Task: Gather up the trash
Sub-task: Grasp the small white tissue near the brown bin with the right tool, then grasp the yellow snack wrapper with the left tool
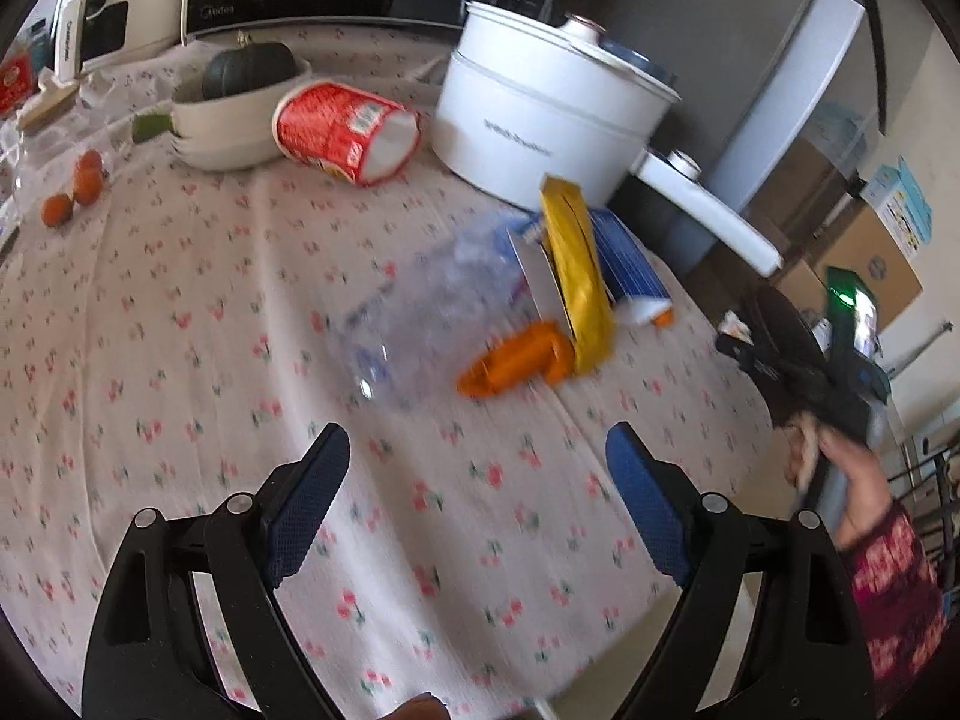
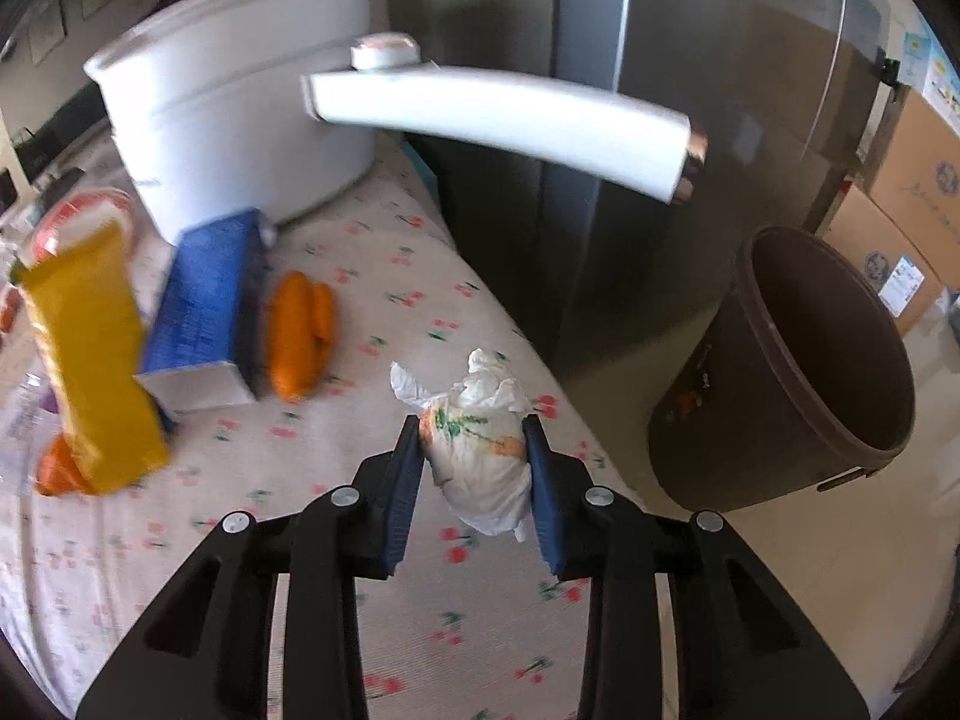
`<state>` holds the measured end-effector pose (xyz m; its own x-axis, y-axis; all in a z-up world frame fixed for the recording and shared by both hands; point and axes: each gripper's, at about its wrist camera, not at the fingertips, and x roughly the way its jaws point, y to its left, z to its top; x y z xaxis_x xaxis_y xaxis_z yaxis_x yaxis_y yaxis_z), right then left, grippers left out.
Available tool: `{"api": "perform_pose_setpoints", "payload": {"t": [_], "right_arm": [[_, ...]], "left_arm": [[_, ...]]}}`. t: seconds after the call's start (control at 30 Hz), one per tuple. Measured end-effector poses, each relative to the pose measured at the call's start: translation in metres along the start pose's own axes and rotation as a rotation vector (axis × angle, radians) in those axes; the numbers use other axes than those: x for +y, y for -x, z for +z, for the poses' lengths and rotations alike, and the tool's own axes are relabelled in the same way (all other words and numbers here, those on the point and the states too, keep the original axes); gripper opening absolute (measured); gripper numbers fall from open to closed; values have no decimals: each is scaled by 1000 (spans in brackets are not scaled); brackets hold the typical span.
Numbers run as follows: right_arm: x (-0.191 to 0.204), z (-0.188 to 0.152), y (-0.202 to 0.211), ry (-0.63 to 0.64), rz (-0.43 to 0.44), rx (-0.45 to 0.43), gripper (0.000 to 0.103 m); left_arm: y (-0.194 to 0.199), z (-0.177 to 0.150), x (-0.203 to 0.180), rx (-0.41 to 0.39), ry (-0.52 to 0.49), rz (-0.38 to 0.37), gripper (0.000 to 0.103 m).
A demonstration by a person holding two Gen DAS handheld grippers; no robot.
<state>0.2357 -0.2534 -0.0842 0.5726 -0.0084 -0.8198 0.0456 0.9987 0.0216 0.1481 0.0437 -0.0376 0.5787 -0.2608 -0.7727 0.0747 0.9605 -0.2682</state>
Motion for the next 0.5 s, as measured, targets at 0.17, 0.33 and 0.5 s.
{"api": "perform_pose_setpoints", "payload": {"t": [0.17, 0.33, 0.5], "right_arm": [[17, 3, 37, -13, 24, -30, 33], [31, -8, 83, -65, 65, -64, 34], [33, -28, 110, -96, 97, -86, 34]], "left_arm": [[-16, 34, -1, -35, -48, 67, 84], [-43, 59, 5, -1, -33, 62, 84], [-64, 82, -18, 4, -42, 2, 84]]}}
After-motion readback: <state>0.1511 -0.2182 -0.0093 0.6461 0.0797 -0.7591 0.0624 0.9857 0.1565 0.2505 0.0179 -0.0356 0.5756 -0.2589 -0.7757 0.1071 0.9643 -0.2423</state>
